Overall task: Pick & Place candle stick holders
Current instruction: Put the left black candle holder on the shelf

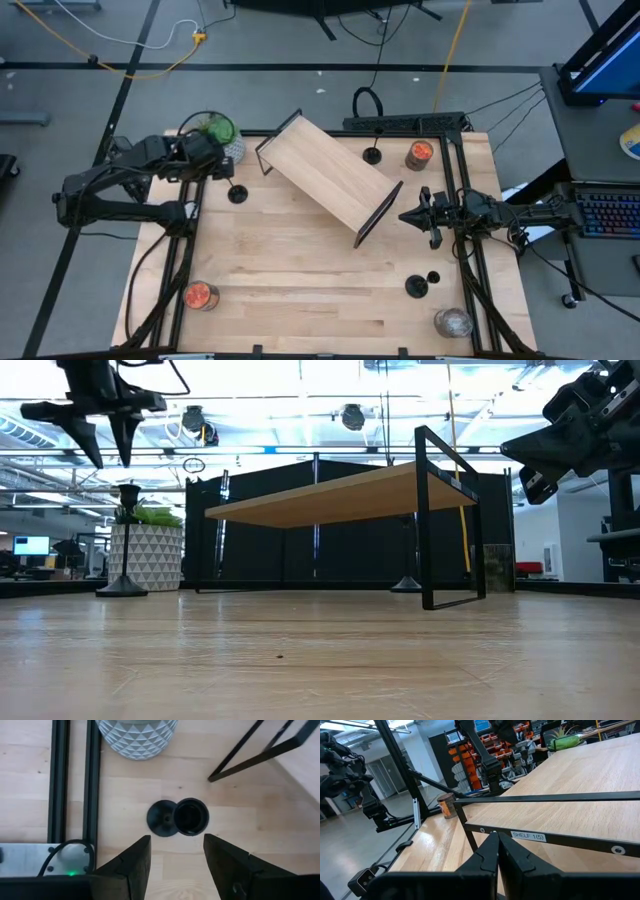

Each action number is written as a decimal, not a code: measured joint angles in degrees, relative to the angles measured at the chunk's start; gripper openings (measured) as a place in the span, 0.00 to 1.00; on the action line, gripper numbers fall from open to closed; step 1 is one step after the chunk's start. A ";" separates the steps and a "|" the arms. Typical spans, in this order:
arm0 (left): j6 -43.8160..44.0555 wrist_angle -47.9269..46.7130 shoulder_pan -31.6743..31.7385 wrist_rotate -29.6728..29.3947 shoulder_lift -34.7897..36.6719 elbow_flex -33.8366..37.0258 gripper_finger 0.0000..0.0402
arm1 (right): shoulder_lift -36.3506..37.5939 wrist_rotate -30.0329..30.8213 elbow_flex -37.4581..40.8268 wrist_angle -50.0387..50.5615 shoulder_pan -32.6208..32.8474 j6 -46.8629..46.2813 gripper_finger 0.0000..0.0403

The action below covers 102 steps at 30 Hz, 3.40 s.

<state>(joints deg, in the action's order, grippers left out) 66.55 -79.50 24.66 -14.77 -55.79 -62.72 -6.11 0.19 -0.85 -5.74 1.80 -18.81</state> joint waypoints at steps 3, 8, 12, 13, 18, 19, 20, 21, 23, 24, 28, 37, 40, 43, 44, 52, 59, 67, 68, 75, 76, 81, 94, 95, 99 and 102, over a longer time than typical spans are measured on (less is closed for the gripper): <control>-1.70 0.00 1.86 1.30 -1.51 0.00 0.46 | 0.00 0.00 -0.01 -0.01 0.00 0.00 0.00; -4.49 0.00 4.17 2.35 -4.22 0.00 0.46 | -0.01 0.00 0.00 -0.01 0.01 0.00 0.00; -5.98 0.00 5.43 2.89 -6.26 0.00 0.46 | 0.00 0.00 0.01 0.00 0.00 0.00 0.00; -6.44 0.00 5.67 3.34 -6.78 0.00 0.46 | 0.00 0.00 0.01 0.00 0.02 0.00 0.00; -8.56 -0.09 6.66 4.72 -9.23 0.00 0.46 | 0.00 0.00 -0.01 0.00 0.00 0.00 0.00; -9.07 -0.09 6.90 4.75 -9.74 0.00 0.46 | 0.00 0.00 -0.01 0.00 0.00 0.00 0.00; -9.47 -0.09 7.11 4.75 -10.21 0.00 0.46 | 0.00 0.00 -0.01 0.00 0.00 0.00 0.00; -9.83 -0.13 7.30 4.79 -10.67 0.00 0.46 | 0.00 0.00 0.00 0.00 0.01 0.00 0.00; -10.52 -0.25 7.70 4.81 -11.48 0.00 0.46 | -0.01 0.00 0.00 0.00 0.02 0.00 0.00; -10.94 -0.26 7.90 4.82 -11.79 0.00 0.46 | 0.00 0.00 0.01 -0.01 0.02 0.00 0.00; -12.91 -0.76 8.77 4.87 -13.19 0.00 0.46 | -0.02 0.00 -0.01 0.00 0.00 0.00 0.00; -16.95 -1.60 11.13 6.60 -15.78 -0.21 0.33 | 0.00 0.00 0.01 0.00 0.00 0.00 0.00; -18.07 -1.41 11.69 6.61 -15.89 -0.17 0.22 | 0.00 0.00 0.00 0.00 0.01 0.00 0.00; -18.87 -1.21 12.19 6.24 -15.91 -0.13 0.11 | -0.01 0.00 0.01 0.00 0.00 0.00 0.00; -19.17 -1.00 12.36 6.35 -15.91 -0.13 0.08 | -0.02 0.00 -0.01 0.00 0.00 0.00 0.00; -21.56 -0.55 12.92 7.35 -15.89 -0.13 0.06 | 0.00 0.00 0.01 -0.02 0.02 0.00 0.00; -24.36 -0.64 12.97 9.03 -15.42 -0.06 0.06 | 0.00 -0.02 0.01 -0.02 0.00 -0.20 0.00; -27.50 -1.54 12.93 14.70 -11.35 0.21 0.02 | 0.00 -0.04 0.01 -0.02 0.00 -0.22 0.00; -27.50 -2.04 12.96 15.11 -10.76 0.21 0.02 | 0.00 -0.02 -0.01 -0.02 0.01 -0.22 0.00; -28.08 -6.64 12.97 18.45 -7.72 -1.86 0.02 | -0.02 -0.04 -0.01 -0.04 0.02 -0.97 0.00; -28.49 -6.63 12.93 19.30 -7.26 -2.33 0.02 | -0.02 -0.04 0.00 -0.04 0.02 -1.59 0.00; -29.75 -6.32 12.92 23.75 -6.55 -4.77 0.02 | -0.02 -0.04 -0.01 -0.04 0.01 -4.89 0.00; -30.77 -5.86 8.64 36.91 -6.48 -11.80 0.02 | -0.02 -0.04 -0.01 -0.07 0.00 -5.53 0.00; -29.96 -5.64 7.87 37.28 -6.47 -12.42 0.02 | -0.02 -0.04 -0.01 -0.07 0.02 -5.51 0.00; -26.27 -3.80 4.38 37.84 -6.49 -14.83 0.02 | -0.02 -0.04 0.01 -0.07 0.02 -5.40 0.00; -23.53 -2.07 1.78 37.84 -6.78 -16.96 0.02 | -0.02 -0.02 0.01 -0.07 0.02 -5.40 0.00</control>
<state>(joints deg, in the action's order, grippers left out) 43.01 -81.57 26.44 23.07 -62.58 -79.68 -6.13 0.16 -0.84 -5.80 1.83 -24.21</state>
